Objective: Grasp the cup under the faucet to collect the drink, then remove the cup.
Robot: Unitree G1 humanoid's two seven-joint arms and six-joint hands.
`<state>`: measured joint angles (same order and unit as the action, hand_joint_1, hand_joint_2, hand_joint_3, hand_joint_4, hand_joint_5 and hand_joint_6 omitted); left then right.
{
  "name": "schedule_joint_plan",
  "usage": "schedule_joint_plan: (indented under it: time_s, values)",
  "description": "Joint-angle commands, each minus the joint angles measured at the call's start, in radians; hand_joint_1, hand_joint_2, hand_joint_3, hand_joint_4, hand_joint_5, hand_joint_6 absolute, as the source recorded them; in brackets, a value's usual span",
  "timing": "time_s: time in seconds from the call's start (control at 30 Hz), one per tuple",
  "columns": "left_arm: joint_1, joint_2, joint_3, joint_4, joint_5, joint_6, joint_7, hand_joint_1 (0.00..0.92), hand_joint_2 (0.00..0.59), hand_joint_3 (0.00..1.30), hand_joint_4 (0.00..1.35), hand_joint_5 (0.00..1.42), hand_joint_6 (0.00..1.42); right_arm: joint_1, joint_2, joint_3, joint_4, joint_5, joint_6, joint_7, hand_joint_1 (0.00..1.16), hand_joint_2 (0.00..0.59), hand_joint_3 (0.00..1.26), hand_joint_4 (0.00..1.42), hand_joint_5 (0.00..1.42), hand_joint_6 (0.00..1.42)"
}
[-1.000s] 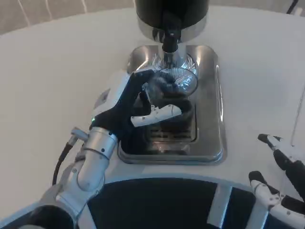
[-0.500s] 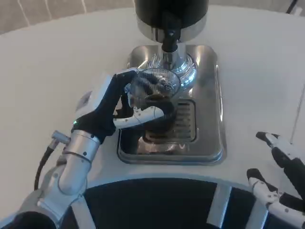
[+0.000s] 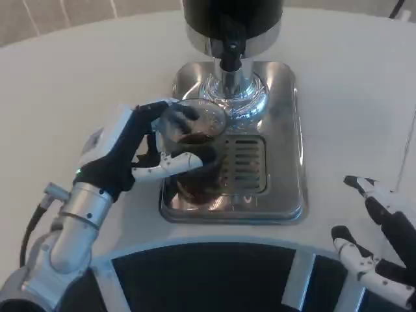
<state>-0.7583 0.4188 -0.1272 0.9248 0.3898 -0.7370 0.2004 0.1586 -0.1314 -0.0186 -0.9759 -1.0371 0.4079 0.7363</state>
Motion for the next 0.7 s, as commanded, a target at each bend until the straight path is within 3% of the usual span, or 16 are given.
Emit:
schedule_joint_plan:
  time_s: [0.03, 0.7]
  values:
    - [0.035, 0.031, 0.038, -0.05, -0.051, -0.057, -0.02, 0.554, 0.042, 1.0, 1.19, 1.3, 0.49, -0.012, -0.006, 0.004, 0.009, -0.004, -0.002, -0.01, 0.29, 0.527, 0.05, 0.0, 0.0, 0.02]
    - [0.176, 0.089, 0.139, -0.198, -0.127, -0.081, -0.124, 0.557, 0.019, 1.0, 1.2, 1.28, 0.5, -0.09, -0.064, 0.009, 0.018, 0.006, -0.016, -0.001, 0.27, 0.518, 0.04, 0.0, 0.0, 0.0]
